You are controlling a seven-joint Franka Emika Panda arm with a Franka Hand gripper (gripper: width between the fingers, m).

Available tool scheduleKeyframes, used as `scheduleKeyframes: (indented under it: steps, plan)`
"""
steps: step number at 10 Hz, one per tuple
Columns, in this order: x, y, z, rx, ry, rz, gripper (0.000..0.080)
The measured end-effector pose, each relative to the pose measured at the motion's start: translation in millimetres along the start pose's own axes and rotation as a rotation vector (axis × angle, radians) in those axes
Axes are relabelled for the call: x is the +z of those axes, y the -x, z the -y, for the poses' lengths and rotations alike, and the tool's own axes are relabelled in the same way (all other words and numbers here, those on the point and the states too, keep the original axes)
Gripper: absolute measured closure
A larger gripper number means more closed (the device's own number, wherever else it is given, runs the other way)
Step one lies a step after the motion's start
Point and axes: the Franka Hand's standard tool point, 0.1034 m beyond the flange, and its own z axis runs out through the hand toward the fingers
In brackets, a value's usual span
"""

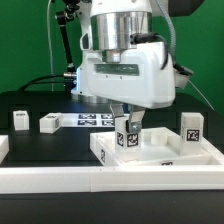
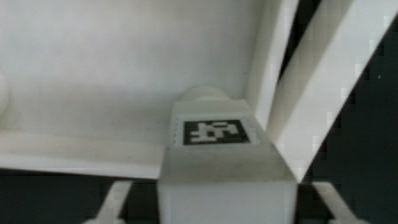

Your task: Assemble square table

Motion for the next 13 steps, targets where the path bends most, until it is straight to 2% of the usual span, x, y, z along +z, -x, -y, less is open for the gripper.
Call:
scheduleKeyframes:
  steps: [6,9,11,12,13]
  plan:
    - [0.3,2.2,0.7,0.448,-0.008,0.023,0.0509]
    - [0.3,2.1,0.8,0.4,-0.009,0.023,0.0509]
    - [-1.4,2.1,3.2,0.297,-0.011,0.024,0.0194]
    - [-1.9,1.9,4.2,0.171,-0.012,0.02,0.0194]
    - [-2.1,2.1,5.4,0.105,-0.021,0.019,0.0162]
